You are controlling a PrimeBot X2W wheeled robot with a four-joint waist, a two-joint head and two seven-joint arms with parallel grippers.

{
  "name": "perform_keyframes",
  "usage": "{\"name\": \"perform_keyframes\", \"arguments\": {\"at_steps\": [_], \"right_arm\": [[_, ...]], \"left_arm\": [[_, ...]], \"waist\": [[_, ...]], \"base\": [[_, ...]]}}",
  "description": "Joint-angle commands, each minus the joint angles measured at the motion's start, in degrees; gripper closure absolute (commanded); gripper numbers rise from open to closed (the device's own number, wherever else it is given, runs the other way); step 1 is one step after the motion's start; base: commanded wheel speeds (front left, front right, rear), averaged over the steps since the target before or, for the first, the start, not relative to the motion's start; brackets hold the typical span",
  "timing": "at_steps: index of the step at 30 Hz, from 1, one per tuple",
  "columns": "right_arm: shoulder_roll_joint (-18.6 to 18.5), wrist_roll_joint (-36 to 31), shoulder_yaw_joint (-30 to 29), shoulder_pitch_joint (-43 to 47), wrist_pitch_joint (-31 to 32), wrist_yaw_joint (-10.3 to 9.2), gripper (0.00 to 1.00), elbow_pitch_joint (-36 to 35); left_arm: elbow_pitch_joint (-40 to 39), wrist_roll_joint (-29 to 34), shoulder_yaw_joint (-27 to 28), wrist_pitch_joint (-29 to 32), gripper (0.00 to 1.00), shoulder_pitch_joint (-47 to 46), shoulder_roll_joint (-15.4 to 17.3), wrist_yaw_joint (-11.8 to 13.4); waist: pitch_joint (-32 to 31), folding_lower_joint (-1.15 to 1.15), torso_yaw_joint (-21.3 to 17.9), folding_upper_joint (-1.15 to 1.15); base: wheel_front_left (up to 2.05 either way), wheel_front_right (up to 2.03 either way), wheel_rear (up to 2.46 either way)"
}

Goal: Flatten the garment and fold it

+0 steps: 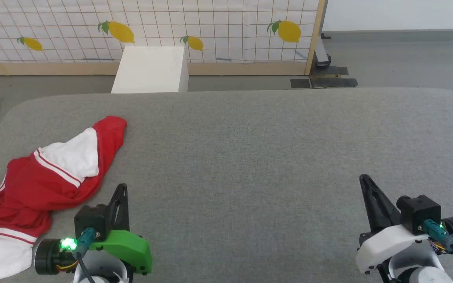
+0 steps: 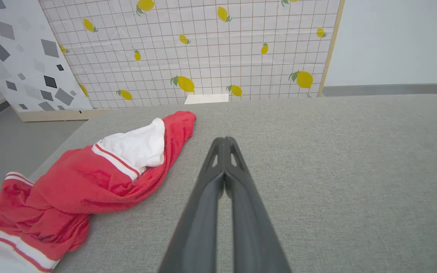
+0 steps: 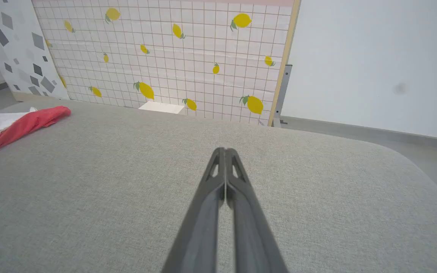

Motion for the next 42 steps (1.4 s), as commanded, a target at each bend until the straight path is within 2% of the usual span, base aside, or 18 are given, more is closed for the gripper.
{"name": "perform_keyframes", "arguments": {"at_steps": [1,26,27,42], "right_arm": [[0.0,-0.4,0.1,-0.9,0.2,-0.09,1.0,-0.3],[0.0,-0.4,0.1,-0.9,0.2,-0.09,1.0,-0.3],[0.0,0.0,0.0,0.0,0.0,0.0,0.0,0.0],[0.0,0.8,-2.5,0.0,-1.5,-0.01,0.0,0.7]], "left_arm": [[0.2,0.6,0.2,0.1,1.0,-1.0,-0.3,-0.1],[0.2,0.6,0.2,0.1,1.0,-1.0,-0.3,-0.1],[0.0,0.0,0.0,0.0,0.0,0.0,0.0,0.0],[-0.3,-0.4,-0.3,-1.6,0.0,0.5,0.0,0.3]], "waist": [[0.0,0.0,0.0,0.0],[0.0,0.0,0.0,0.0],[0.0,0.0,0.0,0.0],[0.0,0.0,0.0,0.0]], "base": [[0.0,0.0,0.0],[0.0,0.0,0.0],[0.0,0.0,0.0],[0.0,0.0,0.0]]}}
